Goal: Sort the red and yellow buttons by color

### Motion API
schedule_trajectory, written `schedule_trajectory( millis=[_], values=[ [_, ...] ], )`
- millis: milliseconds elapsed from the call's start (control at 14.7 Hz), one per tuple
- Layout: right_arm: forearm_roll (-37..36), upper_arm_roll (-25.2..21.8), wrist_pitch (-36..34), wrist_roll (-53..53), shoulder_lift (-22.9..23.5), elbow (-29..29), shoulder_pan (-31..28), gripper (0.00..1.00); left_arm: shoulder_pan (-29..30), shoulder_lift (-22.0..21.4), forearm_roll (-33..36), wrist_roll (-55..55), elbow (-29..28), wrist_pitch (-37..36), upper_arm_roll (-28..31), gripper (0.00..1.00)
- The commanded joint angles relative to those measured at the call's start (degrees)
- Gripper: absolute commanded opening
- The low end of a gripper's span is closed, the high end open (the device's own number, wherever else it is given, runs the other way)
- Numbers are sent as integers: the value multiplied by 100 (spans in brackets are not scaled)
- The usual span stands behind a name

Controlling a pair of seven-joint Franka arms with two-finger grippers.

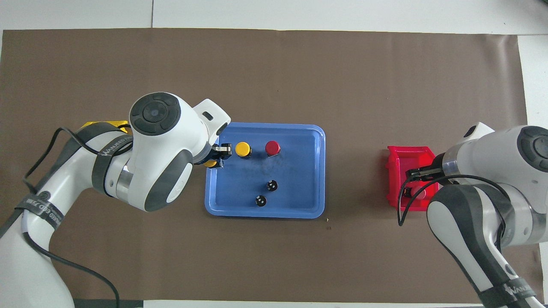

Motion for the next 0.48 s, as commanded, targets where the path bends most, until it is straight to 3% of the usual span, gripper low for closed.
schedule_trajectory(
  millis=[0,204,339,407],
  values=[
    [69,26,-467,56,579,1062,69,63,768,-796,-124,857,-135,-704,41,2],
    [78,26,-680,1186,1045,2047,779,63,1806,-1062,120,1788,-196,-1110,41,4],
    [139,26,-715,1935,1457,2732,1280,76,2273,-1106,254,2351,-275,-980,41,3],
    [192,26,-619,2261,1764,3048,1509,76,2519,-1115,254,2633,-363,-779,41,3]
  ],
)
